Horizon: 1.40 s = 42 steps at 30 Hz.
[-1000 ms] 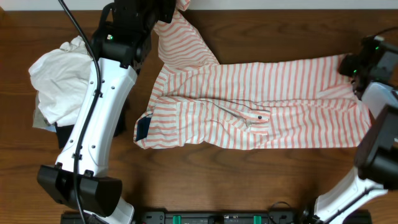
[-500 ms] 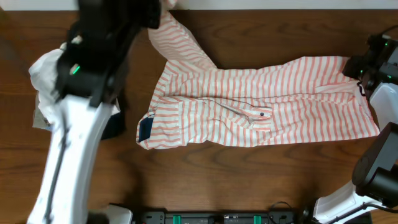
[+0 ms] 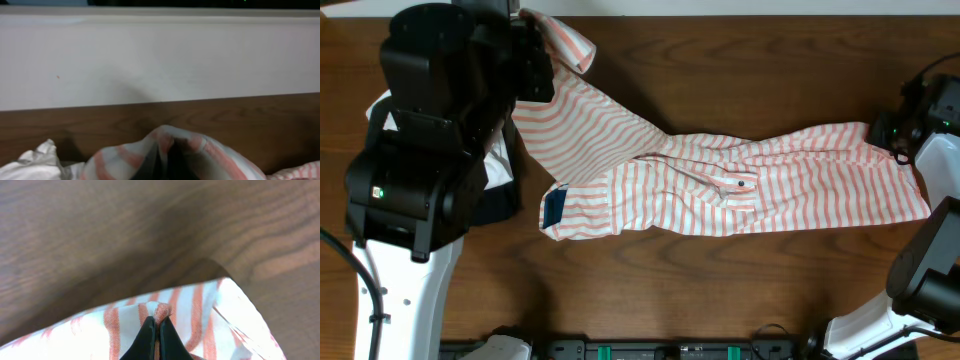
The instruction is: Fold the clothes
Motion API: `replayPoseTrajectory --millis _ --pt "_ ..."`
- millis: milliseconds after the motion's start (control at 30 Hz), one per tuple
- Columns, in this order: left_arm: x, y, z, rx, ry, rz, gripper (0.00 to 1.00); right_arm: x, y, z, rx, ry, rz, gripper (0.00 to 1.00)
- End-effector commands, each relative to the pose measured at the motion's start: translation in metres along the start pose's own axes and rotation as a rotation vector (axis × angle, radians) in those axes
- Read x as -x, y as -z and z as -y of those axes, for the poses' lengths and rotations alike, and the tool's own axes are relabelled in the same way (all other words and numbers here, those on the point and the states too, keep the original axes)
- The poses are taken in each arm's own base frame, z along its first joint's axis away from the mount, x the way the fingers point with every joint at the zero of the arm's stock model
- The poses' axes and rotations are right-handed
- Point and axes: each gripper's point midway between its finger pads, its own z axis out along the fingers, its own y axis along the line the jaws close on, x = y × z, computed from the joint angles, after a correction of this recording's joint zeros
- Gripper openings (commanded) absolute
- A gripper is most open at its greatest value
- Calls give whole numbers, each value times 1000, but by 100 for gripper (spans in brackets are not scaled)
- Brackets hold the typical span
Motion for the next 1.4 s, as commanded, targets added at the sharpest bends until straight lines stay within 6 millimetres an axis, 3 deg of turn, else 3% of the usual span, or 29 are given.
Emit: replayPoseTrajectory --millis 0,200,400,733,1000,1133,1367 --pt "0 5 20 -122 30 -9 6 3 8 19 -65 -7 5 1" --pt "1 26 52 -316 107 -23 6 -8 9 29 -77 -29 -38 1" --pt "5 54 71 -446 115 -9 6 -12 9 30 -79 -31 -57 1" --pt "15 96 75 -489 98 65 6 -30 15 56 -228 -30 -129 2" --pt "5 98 73 -481 106 25 6 -38 17 60 -251 -27 -163 7" --pt "3 98 73 -479 108 16 6 -42 18 63 -270 -25 -180 24" --pt "3 99 73 -481 133 11 6 -44 20 67 -298 -22 -188 28"
